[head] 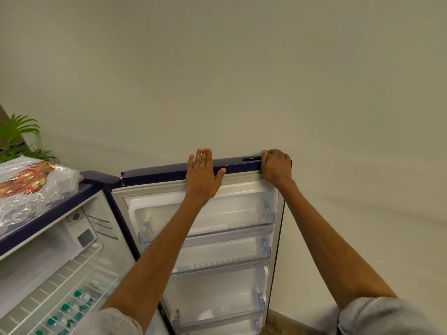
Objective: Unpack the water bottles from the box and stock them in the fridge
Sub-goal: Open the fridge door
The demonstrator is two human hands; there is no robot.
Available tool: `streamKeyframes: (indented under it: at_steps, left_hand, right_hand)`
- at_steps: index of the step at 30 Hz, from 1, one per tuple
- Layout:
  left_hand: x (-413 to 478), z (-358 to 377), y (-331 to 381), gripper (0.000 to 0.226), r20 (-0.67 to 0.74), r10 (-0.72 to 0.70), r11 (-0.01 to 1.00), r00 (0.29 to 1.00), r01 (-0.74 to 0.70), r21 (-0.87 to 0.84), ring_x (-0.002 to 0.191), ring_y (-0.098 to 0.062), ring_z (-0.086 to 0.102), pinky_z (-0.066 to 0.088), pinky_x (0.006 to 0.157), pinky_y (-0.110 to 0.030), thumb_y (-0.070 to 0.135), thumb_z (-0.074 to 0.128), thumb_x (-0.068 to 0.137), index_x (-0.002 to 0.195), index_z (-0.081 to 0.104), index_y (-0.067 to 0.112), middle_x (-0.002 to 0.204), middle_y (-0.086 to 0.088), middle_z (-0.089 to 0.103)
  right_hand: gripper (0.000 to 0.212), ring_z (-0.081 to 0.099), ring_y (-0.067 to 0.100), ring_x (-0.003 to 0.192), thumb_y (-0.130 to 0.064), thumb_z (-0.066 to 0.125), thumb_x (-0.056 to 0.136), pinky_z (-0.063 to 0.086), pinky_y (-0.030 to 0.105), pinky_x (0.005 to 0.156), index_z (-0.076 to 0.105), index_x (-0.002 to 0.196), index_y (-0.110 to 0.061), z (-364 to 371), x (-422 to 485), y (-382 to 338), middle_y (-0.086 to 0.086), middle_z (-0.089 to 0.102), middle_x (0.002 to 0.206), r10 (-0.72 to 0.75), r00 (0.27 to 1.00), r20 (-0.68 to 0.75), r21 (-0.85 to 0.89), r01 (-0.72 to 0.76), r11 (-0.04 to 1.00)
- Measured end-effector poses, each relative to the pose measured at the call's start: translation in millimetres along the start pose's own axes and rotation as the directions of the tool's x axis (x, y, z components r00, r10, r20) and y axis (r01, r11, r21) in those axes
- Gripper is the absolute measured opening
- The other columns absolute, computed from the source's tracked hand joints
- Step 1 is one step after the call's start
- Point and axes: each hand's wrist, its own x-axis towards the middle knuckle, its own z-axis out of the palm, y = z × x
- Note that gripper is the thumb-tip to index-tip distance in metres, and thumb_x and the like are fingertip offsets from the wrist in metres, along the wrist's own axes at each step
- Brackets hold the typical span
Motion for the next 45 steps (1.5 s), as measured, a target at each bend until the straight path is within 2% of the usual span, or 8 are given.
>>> streamKeyframes:
  at_steps: [11,18,24,27,31,37,41,45]
  left_hand:
    - [17.4,7.9,-2.2,0.073,0.017,-0.014,1.0,1.0,0.014,0.003,0.15,-0.026,-0.002,-0.006,0.122,-0.041,0.055,0.018,0.1,0.155,0.007,0.008,0.163,-0.01,0.003]
    - [21.6,11.5,-2.3,0.072,0.003,-0.019,1.0,1.0,0.019,0.002,0.15,-0.026,-0.002,-0.008,0.12,-0.041,0.056,0.018,0.1,0.155,0.009,0.01,0.163,-0.009,0.005]
    - [21.6,13.3,-2.0,0.072,-0.002,-0.015,1.0,1.0,0.015,-0.002,0.15,-0.025,-0.002,-0.009,0.12,-0.041,0.056,0.018,0.1,0.155,0.009,0.01,0.163,-0.009,0.005]
    - [21.2,13.4,-2.9,0.071,-0.013,-0.002,1.0,1.0,0.001,-0.011,0.15,-0.025,-0.001,-0.009,0.12,-0.041,0.054,0.019,0.101,0.155,0.011,0.009,0.162,-0.009,0.007]
    - [23.1,11.6,-8.1,0.067,-0.008,0.047,0.997,0.999,-0.048,-0.066,0.15,-0.025,0.0,-0.004,0.121,-0.041,0.049,0.023,0.102,0.155,0.013,0.009,0.162,-0.009,0.009]
    - [16.6,6.2,-16.8,0.061,0.02,0.122,0.966,0.992,-0.114,-0.23,0.15,-0.023,0.006,0.005,0.12,-0.039,0.042,0.028,0.104,0.154,0.017,0.009,0.161,-0.008,0.016]
    - [-1.0,9.4,-22.1,0.057,-0.06,0.087,0.961,0.994,-0.099,-0.258,0.149,-0.024,0.012,0.007,0.12,-0.039,0.039,0.032,0.104,0.152,0.024,0.009,0.159,-0.009,0.024]
    - [-18.4,13.0,-30.9,0.06,-0.076,0.045,0.963,0.996,-0.063,-0.262,0.15,-0.023,0.003,-0.003,0.121,-0.036,0.037,0.029,0.105,0.154,0.014,0.006,0.162,-0.01,0.011]
  right_hand:
    - [0.039,0.048,0.033,0.11,-0.021,0.026,0.103,0.031,0.04,0.104,0.06,0.102,-0.002,23.4,21.4,0.9,0.016,0.054,0.12,0.054,0.998,-0.035,0.088,-0.051,0.995]
    - [0.031,0.049,0.031,0.103,-0.017,0.032,0.101,0.036,0.04,0.098,0.058,0.095,-0.002,34.4,22.1,2.9,0.014,0.055,0.111,0.021,0.992,-0.125,0.078,-0.011,0.997]
    - [0.028,0.049,0.033,0.102,-0.016,0.033,0.1,0.034,0.04,0.097,0.057,0.095,-0.002,33.5,23.2,6.7,0.016,0.055,0.111,-0.041,0.993,-0.111,0.016,0.043,0.999]
    - [0.037,0.049,0.034,0.107,-0.021,0.027,0.101,0.031,0.04,0.101,0.06,0.104,-0.003,31.6,23.3,6.3,0.017,0.055,0.117,-0.043,0.994,-0.099,0.013,0.044,0.999]
    - [0.063,0.05,0.031,0.115,-0.036,0.007,0.094,0.028,0.043,0.107,0.059,0.116,-0.008,25.8,20.8,1.1,0.013,0.059,0.123,-0.076,0.997,-0.027,-0.011,0.076,0.997]
    - [0.044,0.04,0.027,0.131,-0.033,0.023,0.105,0.009,0.049,0.118,0.047,0.134,-0.01,24.0,2.3,-17.3,0.009,0.05,0.137,-0.194,0.976,0.102,-0.004,0.196,0.981]
    - [0.045,0.031,0.026,0.138,-0.034,0.025,0.104,0.009,0.047,0.118,0.041,0.139,-0.01,23.0,-12.3,-36.2,0.009,0.044,0.144,-0.21,0.969,0.127,0.049,0.205,0.977]
    - [0.052,0.02,0.026,0.146,-0.038,0.029,0.103,0.005,0.047,0.12,0.031,0.147,-0.009,30.5,-30.8,-48.0,0.009,0.032,0.153,-0.207,0.974,0.095,0.091,0.199,0.976]
